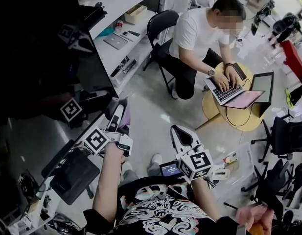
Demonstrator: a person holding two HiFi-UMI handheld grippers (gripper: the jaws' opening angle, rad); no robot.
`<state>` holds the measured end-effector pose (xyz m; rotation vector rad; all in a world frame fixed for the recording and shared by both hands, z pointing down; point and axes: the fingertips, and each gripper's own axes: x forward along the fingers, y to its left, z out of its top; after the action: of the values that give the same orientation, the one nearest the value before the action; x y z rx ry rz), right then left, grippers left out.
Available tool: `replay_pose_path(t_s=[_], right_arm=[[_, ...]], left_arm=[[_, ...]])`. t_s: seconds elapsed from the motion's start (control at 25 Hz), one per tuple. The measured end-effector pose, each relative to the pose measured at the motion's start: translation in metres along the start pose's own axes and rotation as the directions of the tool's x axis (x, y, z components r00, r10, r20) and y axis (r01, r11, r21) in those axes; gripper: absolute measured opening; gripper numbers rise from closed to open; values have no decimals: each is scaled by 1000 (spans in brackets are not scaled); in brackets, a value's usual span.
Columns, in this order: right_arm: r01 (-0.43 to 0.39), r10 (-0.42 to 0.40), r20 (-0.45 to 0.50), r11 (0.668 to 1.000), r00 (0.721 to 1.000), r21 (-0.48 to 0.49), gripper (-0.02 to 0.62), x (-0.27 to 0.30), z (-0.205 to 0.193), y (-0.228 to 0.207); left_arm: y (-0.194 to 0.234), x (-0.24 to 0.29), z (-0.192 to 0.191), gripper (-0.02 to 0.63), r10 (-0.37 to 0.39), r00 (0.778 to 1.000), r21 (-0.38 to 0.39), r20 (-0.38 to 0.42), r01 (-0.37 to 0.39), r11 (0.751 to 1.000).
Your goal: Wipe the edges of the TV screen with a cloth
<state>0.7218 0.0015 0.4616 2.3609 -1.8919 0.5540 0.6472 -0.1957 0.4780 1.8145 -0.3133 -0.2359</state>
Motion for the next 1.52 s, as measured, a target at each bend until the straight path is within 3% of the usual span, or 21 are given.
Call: replay_pose_path(t_s=[0.12, 0.28, 0.4, 0.44, 0.52, 0.64, 0.72, 0.84, 0.88, 0.92, 1.08, 1.24, 1.32, 1.52], right_arm=[[-10, 10, 3, 1000, 1000, 0, 35, -5, 0, -11], [-29, 29, 22, 1000, 999, 9, 35, -9, 5, -23], [-54, 55, 29, 998, 998, -18, 35, -7, 6, -26], [-70, 71, 28, 997, 997, -30, 35, -6, 7, -25], [-103, 105, 34, 993, 994, -58, 35, -5, 12, -21], [-137, 144, 73, 986, 987, -98, 35, -2, 25, -10], [-161, 169, 74, 981, 983, -108, 35, -1, 29, -4], [-195, 203, 49, 973, 978, -125, 35, 2, 28, -1], [-206, 214, 45, 969, 976, -135, 35, 4, 28, -1], [-219, 227, 42, 965, 973, -144, 35, 5, 28, 2], [-277, 291, 71, 948, 954, -155, 35, 9, 39, 23], [-320, 336, 57, 928, 940, -189, 35, 6, 36, 46], [-346, 361, 45, 916, 931, -205, 35, 2, 33, 61], [-406, 420, 20, 887, 907, -218, 35, -24, 15, 94]], left_arm=[[2, 2, -5, 160, 32, 999, 41, -9, -32, 999], [-28, 11, -25, 156, -56, 998, 7, -15, 56, 998], [-29, 4, -34, 156, 12, 999, 183, -33, -5, 983], [-30, 0, -35, 156, 37, 998, 283, -41, -24, 959], [-31, -7, -36, 156, 85, 995, 457, -44, -56, 888], [-32, -27, -35, 156, 156, 988, 615, 3, -125, 779], [-34, -42, -34, 156, 202, 978, 710, 55, -180, 681], [-42, -59, -36, 156, 246, 960, 830, 137, -247, 500], [-45, -63, -37, 156, 253, 955, 854, 156, -259, 452], [-47, -67, -39, 156, 259, 951, 866, 170, -269, 421], [-57, -87, -41, 156, 258, 942, 869, 215, -305, 390], [-67, -119, -48, 156, 270, 923, 880, 272, -353, 319], [-69, -139, -48, 156, 277, 913, 877, 300, -379, 297], [-73, -191, -60, 156, 284, 886, 846, 367, -445, 295]])
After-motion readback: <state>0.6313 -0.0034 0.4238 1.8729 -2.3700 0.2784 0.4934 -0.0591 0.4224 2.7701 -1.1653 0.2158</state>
